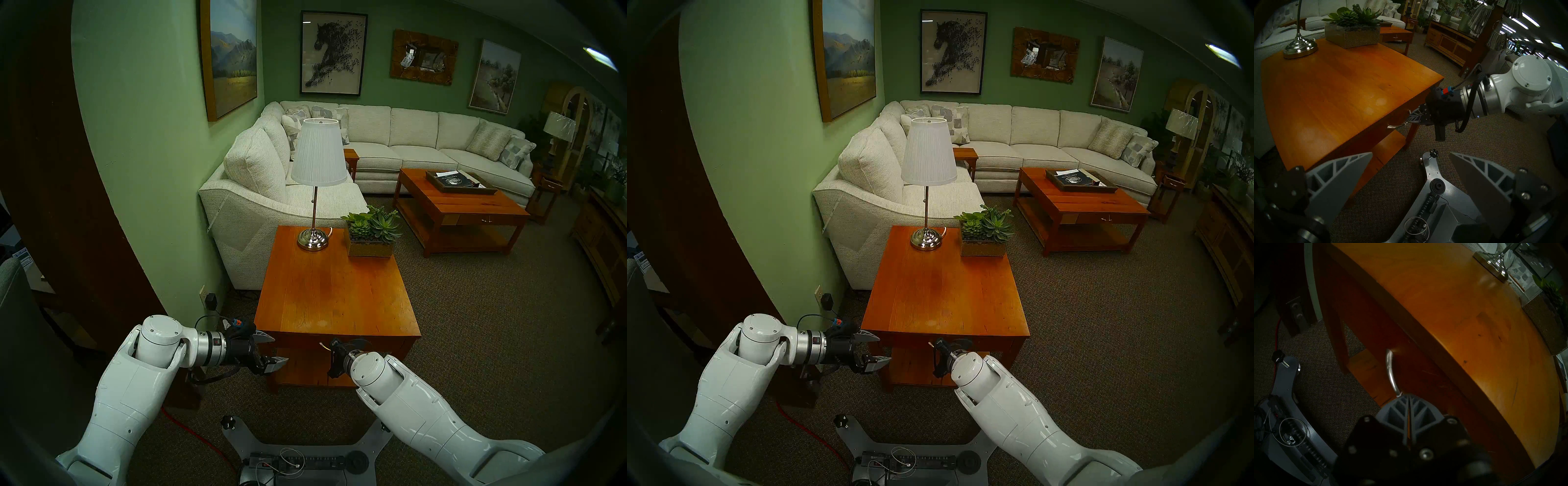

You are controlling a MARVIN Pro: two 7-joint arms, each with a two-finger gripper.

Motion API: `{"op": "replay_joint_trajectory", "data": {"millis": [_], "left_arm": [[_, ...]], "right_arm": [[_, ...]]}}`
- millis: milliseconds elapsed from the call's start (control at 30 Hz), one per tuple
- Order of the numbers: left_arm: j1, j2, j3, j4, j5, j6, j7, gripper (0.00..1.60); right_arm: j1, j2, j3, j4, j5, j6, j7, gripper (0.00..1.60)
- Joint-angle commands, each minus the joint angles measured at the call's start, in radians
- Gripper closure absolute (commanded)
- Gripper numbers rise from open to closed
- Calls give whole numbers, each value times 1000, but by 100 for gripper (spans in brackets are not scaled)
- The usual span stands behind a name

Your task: Open the drawer, take out the contents and close the drawer

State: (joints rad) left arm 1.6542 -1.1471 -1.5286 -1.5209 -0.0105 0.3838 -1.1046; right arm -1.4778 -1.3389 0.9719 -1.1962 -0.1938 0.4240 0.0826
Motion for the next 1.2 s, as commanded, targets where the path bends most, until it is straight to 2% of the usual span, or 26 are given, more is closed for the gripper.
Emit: {"op": "replay_joint_trajectory", "data": {"millis": [0,533,633,833,1167], "left_arm": [[-22,2,-8,-20,-6,0,-4,0],[-23,1,-9,-21,-5,2,-6,0],[-23,1,-9,-21,-5,2,-6,0],[-23,0,-10,-21,-5,2,-6,0],[-22,0,-10,-20,-4,0,-6,0]], "right_arm": [[65,-30,2,12,-8,-26,-9,160],[121,-105,-7,202,-9,-43,-13,160],[126,-107,-13,211,-12,-28,-2,160],[107,-103,-19,189,-16,6,-1,160],[16,-75,-28,109,-10,59,14,160]]}}
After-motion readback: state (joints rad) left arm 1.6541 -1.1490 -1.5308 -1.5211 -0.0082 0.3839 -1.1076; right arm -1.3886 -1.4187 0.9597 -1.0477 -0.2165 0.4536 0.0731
